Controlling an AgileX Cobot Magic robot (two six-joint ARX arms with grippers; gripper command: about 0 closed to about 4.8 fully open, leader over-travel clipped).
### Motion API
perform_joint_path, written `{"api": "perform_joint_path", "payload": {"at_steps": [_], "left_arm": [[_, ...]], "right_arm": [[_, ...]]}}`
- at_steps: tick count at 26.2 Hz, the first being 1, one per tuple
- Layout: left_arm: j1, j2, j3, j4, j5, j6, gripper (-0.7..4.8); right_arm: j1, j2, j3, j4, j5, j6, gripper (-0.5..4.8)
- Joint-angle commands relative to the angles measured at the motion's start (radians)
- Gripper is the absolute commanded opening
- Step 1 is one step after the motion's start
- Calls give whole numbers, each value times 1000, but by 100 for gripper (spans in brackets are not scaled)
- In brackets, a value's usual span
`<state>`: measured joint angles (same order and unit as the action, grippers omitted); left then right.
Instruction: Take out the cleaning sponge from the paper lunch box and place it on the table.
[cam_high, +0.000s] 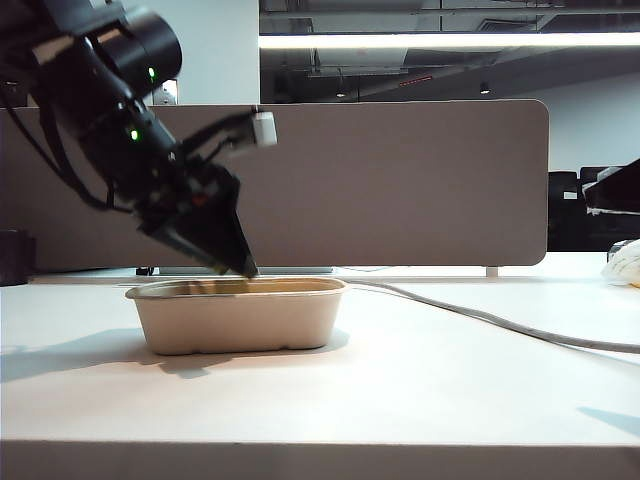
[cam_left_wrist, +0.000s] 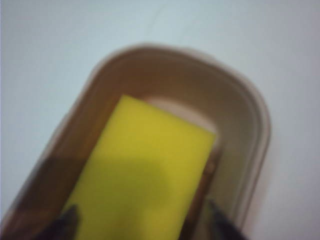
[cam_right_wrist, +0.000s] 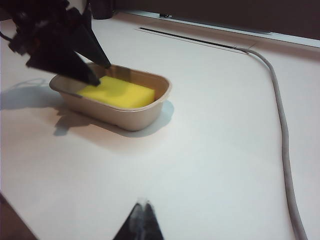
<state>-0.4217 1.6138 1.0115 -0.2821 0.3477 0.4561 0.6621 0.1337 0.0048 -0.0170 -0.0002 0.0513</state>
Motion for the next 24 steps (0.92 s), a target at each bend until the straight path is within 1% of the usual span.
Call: {"api": "perform_joint_path", "payload": {"at_steps": [1,3,7,15,18,19,22,23,24], "left_arm": [[-1,28,3,9,-52,-4,350],[-1,48,3,6,-60,-6,350],[-1,92,3,6,-59,-47,350],[-1,199,3,-13,-60,-53,349],[0,223,3,-19,-60,-52,326],[0,226,3,-20,-60,-52,297],[0,226,3,-11,-73,-51,65],[0,226,3,-6,-87,-53,1],[0,226,3,-5,-95,-52,-7]], "right_arm": [[1,0,1,14,1,0,-5],[1,1,1,14,1,0,-5],[1,1,1,14,1,0,-5],[0,1,1,14,1,0,-5],[0,1,1,14,1,0,-5],[0,1,1,14,1,0,-5],[0,1,1,14,1,0,-5],[0,1,1,14,1,0,-5],[0,1,1,14,1,0,-5]]}}
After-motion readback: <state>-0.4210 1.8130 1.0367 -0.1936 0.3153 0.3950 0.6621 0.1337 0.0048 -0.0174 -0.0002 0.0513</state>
